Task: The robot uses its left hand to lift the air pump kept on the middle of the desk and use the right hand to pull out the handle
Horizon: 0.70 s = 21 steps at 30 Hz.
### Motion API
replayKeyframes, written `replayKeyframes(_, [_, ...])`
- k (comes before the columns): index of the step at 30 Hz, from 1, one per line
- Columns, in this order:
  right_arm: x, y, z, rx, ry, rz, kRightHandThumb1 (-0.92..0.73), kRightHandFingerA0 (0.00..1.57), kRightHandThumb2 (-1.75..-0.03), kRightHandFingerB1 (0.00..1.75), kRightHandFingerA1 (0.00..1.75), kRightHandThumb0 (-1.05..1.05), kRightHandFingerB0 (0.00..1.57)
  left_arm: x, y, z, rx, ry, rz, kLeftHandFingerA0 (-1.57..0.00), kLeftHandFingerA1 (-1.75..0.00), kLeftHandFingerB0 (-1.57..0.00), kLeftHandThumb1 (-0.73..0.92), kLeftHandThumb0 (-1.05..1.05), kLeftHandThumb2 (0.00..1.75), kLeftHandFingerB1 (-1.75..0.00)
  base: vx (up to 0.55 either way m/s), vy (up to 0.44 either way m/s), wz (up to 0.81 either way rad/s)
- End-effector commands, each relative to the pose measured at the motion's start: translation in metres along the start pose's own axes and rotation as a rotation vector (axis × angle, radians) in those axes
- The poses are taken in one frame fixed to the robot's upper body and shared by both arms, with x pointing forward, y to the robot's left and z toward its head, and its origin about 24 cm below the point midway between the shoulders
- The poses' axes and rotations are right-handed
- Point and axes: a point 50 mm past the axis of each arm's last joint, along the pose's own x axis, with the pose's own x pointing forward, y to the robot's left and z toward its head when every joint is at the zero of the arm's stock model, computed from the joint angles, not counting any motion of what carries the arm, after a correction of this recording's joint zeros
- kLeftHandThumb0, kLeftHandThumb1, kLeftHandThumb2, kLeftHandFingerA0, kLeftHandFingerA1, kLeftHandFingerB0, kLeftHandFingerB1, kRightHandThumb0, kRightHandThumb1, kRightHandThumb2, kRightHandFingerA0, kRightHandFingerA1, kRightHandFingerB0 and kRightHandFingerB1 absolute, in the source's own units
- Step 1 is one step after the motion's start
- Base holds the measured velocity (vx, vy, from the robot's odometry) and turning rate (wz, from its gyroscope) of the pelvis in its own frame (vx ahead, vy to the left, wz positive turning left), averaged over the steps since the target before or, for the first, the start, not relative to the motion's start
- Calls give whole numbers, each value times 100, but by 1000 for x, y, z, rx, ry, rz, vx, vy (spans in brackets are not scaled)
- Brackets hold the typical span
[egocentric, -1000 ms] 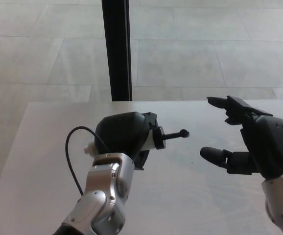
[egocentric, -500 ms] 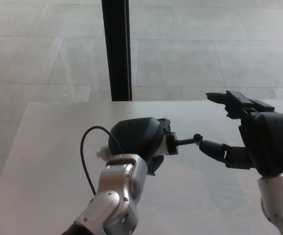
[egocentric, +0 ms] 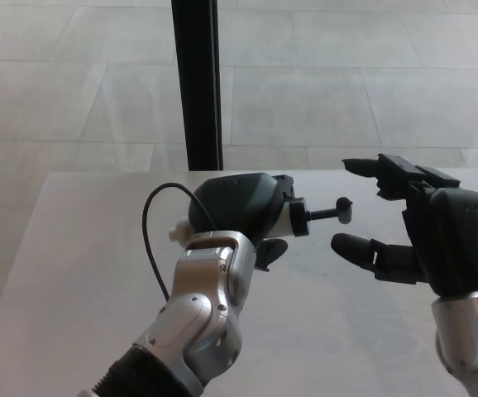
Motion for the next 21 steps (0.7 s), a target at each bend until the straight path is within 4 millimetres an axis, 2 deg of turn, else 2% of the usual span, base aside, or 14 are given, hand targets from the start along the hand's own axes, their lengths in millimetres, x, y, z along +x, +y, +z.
replayKeyframes(1, [4,-4,0,44,-17,-29,-67,81,-60,55,107,-39,70,4,5,0,51,28,-27,-93,-121,-73,69,-51,108,-97,0,0,0])
replayKeyframes(2, [4,-4,0,48,-19,-31,-69,81,-61,57,114,-37,71,3,4,1,42,21,-23,-74,-167,-67,79,-41,66,-126,0,0,0])
replayKeyframes(3, [4,-4,0,49,-21,-31,-69,81,-61,57,114,-37,71,3,3,1,29,15,-19,-74,-167,-67,79,-41,66,-126,0,0,0])
replayKeyframes(4, [5,-6,1,61,-26,-34,-71,82,-68,63,152,-29,75,2,1,3,95,3,-17,-81,-170,-69,67,-30,63,-129,0,0,0])
replayKeyframes(6, [6,-6,1,71,-33,-38,-72,88,-69,64,160,-29,78,2,-1,4,82,8,-15,-85,-173,-68,70,-29,63,-126,0,0,0])
replayKeyframes(7, [7,-7,2,72,-37,-41,-72,94,-70,65,165,-29,81,2,-2,4,85,11,-18,-89,-173,-70,69,-24,63,-122,0,0,0])
replayKeyframes(8, [7,-6,5,85,-46,-44,-55,127,-102,80,137,-35,83,1,-5,4,51,21,-11,-88,-171,-70,67,-25,63,-124,0,0,0])
replayKeyframes(9, [7,-7,5,90,-51,-47,-68,103,-79,73,170,-29,88,1,-5,5,51,26,-28,-82,-174,-66,66,-29,65,-114,0,0,0])
replayKeyframes(12, [8,-6,6,106,-64,-55,-64,104,-86,80,171,-26,92,-1,-9,7,-9,26,-32,-82,-175,-61,68,-28,61,-128,0,0,0])
replayKeyframes(14, [8,-6,6,106,-64,-49,-63,103,-87,80,171,-23,91,-1,-10,8,-18,28,-44,-80,-174,-59,68,-29,61,-122,0,0,0])
replayKeyframes(15, [3,-5,6,101,-53,-42,-61,105,-92,82,170,-21,93,-4,-18,8,-7,23,-53,-88,-174,-61,66,-26,62,-131,0,0,0])
replayKeyframes(19, [4,-5,7,97,-57,-65,-56,108,-99,86,167,-20,97,-6,-21,7,4,9,-57,-82,-170,-65,70,-30,63,-121,0,0,0])
replayKeyframes(20, [3,-5,6,93,-52,-64,-56,107,-99,89,166,-21,96,-5,-21,7,29,17,-54,-113,-135,-72,50,-41,93,-104,0,0,0])
replayKeyframes(21, [-2,-3,4,88,-49,-54,-56,105,-99,90,167,-21,96,-7,-22,8,75,16,-68,-113,-135,-72,51,-42,93,-105,0,0,0])
